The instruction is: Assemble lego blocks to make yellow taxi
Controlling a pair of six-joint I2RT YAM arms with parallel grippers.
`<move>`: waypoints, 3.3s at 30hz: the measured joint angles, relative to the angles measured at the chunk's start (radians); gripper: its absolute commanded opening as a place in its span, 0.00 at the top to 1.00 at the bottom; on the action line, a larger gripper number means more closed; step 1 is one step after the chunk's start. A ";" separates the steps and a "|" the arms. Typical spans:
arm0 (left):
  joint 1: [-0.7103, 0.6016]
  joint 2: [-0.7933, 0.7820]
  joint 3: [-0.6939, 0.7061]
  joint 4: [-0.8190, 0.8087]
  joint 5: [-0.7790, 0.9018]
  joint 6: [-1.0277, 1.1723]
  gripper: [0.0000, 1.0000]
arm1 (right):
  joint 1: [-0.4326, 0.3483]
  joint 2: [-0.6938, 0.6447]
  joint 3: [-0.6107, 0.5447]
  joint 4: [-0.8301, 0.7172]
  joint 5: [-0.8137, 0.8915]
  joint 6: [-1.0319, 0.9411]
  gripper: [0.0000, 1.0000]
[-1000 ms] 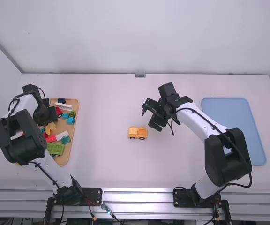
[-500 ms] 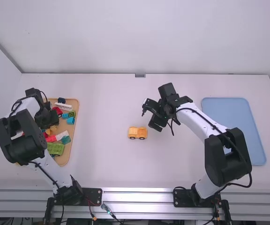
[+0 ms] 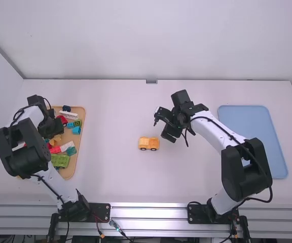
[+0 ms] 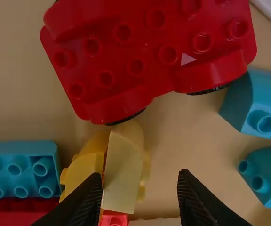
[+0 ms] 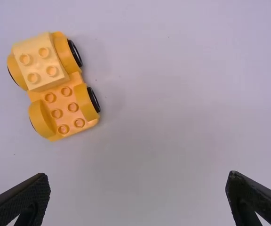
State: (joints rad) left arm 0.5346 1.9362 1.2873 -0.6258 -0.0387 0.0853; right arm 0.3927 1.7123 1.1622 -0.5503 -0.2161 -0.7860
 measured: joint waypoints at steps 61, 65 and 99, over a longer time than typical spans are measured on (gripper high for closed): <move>-0.002 -0.001 -0.127 0.150 0.027 -0.090 0.63 | 0.000 0.000 0.000 -0.002 0.011 -0.002 0.01; -0.002 -0.001 -0.127 0.156 0.027 -0.090 0.66 | 0.000 0.000 0.000 -0.002 0.010 0.000 0.01; -0.002 -0.001 -0.155 0.228 0.027 -0.089 0.91 | 0.000 0.000 0.000 -0.004 0.013 0.001 0.01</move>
State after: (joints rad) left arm 0.5327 1.9354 1.1320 -0.3981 -0.0120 -0.0040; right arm 0.3927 1.7123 1.1622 -0.5541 -0.2031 -0.7849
